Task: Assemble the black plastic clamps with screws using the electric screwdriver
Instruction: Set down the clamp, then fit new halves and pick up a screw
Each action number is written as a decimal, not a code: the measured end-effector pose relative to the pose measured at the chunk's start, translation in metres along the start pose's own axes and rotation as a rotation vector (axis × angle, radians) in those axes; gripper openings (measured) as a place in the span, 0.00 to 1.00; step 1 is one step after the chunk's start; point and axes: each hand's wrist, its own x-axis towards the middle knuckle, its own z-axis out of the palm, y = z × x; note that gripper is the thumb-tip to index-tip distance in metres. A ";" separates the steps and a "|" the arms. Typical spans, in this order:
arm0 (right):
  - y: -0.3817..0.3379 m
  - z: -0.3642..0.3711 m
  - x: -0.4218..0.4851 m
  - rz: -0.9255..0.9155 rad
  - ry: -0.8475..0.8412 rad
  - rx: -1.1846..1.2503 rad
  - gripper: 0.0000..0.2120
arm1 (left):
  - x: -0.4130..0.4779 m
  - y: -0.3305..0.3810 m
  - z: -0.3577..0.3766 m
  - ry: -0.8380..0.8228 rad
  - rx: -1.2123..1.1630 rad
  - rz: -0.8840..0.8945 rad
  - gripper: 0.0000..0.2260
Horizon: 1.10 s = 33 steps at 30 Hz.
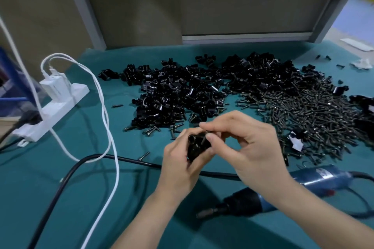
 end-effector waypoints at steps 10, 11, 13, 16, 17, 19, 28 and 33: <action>0.002 0.005 -0.007 -0.053 -0.061 -0.202 0.09 | -0.001 0.002 -0.005 -0.053 -0.009 -0.013 0.05; 0.001 0.004 -0.008 -0.001 -0.100 -0.171 0.11 | -0.001 0.001 -0.006 -0.049 0.021 -0.023 0.06; 0.002 0.001 -0.009 0.085 -0.158 -0.097 0.11 | -0.002 0.000 -0.007 -0.050 0.094 -0.040 0.06; 0.001 -0.003 -0.010 0.171 -0.196 0.013 0.14 | -0.003 0.000 -0.005 -0.031 0.151 -0.053 0.06; 0.002 -0.004 -0.011 0.184 -0.207 0.019 0.15 | -0.003 0.000 -0.004 -0.025 0.161 -0.053 0.07; 0.002 -0.005 -0.013 0.211 -0.230 0.013 0.15 | -0.004 -0.001 -0.005 -0.024 0.183 -0.064 0.10; 0.007 -0.015 -0.043 0.331 -0.148 0.171 0.28 | -0.002 0.003 0.008 -0.097 -0.098 -0.429 0.13; 0.013 -0.058 -0.103 0.504 1.002 0.473 0.19 | -0.003 0.007 0.014 -0.081 -0.546 -0.712 0.05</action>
